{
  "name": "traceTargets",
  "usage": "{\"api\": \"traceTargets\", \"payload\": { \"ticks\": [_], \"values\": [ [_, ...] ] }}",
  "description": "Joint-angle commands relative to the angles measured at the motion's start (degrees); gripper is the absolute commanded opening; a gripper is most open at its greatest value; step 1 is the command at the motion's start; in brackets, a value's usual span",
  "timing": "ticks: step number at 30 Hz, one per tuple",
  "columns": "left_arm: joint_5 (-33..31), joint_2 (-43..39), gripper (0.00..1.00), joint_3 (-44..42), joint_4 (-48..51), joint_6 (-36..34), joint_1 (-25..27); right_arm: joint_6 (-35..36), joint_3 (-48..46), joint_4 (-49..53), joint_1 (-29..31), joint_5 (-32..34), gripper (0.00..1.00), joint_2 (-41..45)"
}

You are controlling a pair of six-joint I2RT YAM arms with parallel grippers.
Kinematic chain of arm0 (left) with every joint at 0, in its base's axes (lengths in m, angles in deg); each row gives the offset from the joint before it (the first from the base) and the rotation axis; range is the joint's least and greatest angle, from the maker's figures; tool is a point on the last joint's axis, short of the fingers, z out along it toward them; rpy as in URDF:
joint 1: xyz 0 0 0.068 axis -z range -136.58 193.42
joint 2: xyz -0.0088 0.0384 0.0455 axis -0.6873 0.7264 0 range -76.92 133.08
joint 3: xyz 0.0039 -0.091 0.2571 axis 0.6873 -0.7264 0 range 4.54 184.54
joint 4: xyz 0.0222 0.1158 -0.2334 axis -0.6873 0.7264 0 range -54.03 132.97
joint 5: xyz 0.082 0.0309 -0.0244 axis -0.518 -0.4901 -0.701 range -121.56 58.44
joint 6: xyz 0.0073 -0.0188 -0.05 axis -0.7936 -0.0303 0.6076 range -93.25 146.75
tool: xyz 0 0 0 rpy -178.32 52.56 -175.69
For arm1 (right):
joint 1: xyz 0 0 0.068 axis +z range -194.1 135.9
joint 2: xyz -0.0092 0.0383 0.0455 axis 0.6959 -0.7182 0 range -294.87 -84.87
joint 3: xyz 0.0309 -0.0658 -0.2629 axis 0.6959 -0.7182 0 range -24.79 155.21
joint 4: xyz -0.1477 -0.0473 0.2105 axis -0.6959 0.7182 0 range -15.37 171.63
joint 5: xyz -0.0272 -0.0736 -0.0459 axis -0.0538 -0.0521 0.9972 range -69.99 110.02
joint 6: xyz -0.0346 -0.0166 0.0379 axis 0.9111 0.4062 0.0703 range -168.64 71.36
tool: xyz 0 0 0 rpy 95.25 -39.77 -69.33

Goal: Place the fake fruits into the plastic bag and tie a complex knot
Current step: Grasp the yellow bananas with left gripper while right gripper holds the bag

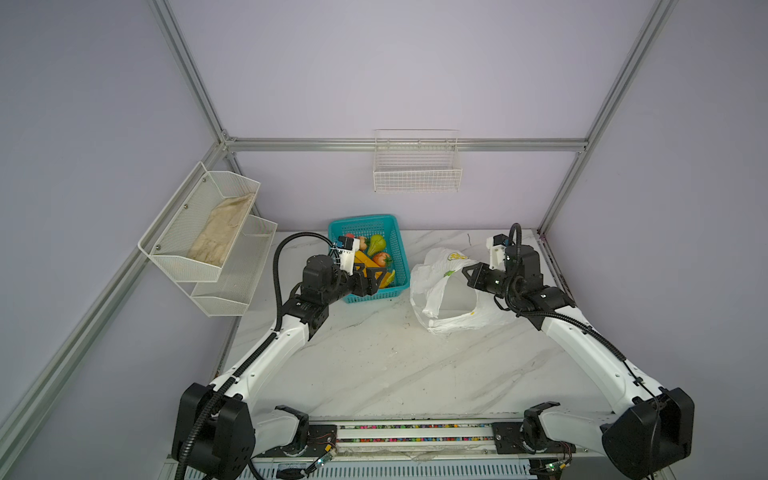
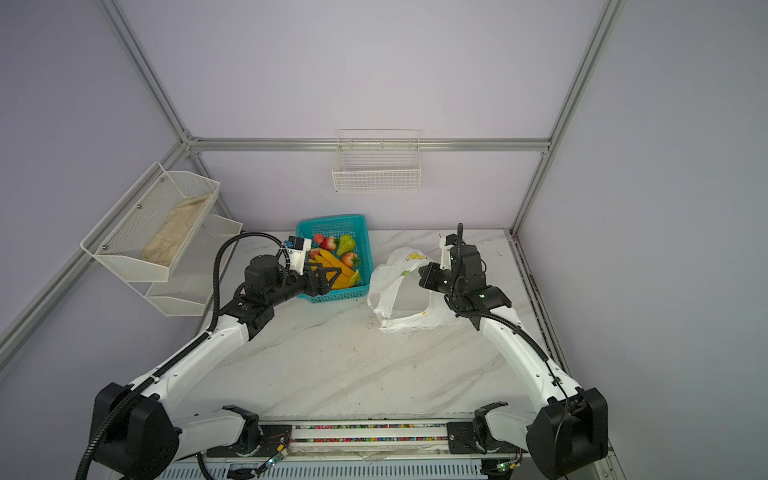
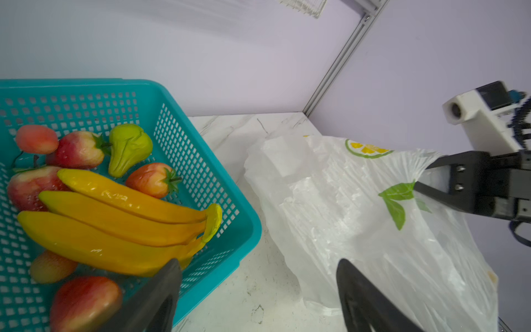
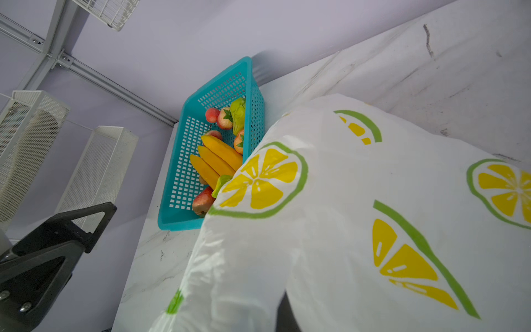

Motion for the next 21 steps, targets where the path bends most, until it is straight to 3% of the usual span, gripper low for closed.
{"api": "traceTargets", "payload": {
  "ticks": [1, 12, 16, 21],
  "values": [
    [-3.30, 4.98, 0.82, 7.31, 5.99, -4.17, -0.14, -0.21, -0.38, -1.92, -0.29, -0.30, 0.01, 0.41],
    [-8.70, 21.79, 0.80, 21.63, 12.58, -12.90, 4.73, 1.07, -1.23, -2.73, -0.29, -0.67, 0.02, -0.14],
    [-11.87, 27.69, 0.71, 26.98, 15.13, -14.16, 5.45, 1.07, -1.73, -2.97, -0.29, -0.96, 0.01, 0.31],
    [-11.17, 33.47, 0.57, 32.63, 17.49, -15.07, 6.15, 1.20, -2.22, -2.97, -0.29, -0.92, 0.02, 0.96]
  ]
}}
